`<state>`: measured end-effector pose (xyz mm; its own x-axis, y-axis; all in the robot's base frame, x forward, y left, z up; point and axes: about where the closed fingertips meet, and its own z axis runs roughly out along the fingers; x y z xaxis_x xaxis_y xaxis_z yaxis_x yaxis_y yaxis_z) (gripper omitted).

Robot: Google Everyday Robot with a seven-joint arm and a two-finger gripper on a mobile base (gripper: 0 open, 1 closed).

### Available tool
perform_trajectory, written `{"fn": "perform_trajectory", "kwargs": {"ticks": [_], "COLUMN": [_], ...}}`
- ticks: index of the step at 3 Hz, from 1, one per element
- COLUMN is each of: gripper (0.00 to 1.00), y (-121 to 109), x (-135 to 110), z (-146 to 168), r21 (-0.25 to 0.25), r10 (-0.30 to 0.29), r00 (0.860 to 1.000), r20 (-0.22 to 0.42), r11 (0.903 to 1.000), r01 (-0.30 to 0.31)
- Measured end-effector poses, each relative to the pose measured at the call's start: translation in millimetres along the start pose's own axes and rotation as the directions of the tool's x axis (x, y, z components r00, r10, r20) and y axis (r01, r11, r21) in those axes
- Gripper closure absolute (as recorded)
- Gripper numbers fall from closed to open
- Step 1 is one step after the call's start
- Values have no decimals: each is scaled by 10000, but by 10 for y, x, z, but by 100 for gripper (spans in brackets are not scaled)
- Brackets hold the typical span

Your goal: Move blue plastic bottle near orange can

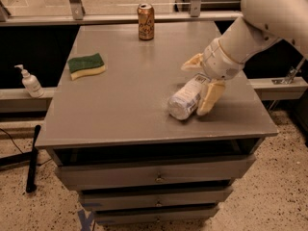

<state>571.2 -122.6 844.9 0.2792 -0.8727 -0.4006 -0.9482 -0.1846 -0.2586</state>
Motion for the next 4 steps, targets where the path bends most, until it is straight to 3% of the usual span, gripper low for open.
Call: {"fn": "perform_trajectory", "kwargs": {"ticks": [2, 3, 4], "gripper": [64, 88, 100], "y": [-13, -80, -281], "x": [24, -12, -39], "z": [19, -142, -524], "r21": [-200, -107, 560], "r10": [219, 308, 632], "r00": [9995, 9976, 9940], "r20": [-245, -617, -896], "r11": [9995, 9994, 9967], "r01": [-224, -315, -583]}}
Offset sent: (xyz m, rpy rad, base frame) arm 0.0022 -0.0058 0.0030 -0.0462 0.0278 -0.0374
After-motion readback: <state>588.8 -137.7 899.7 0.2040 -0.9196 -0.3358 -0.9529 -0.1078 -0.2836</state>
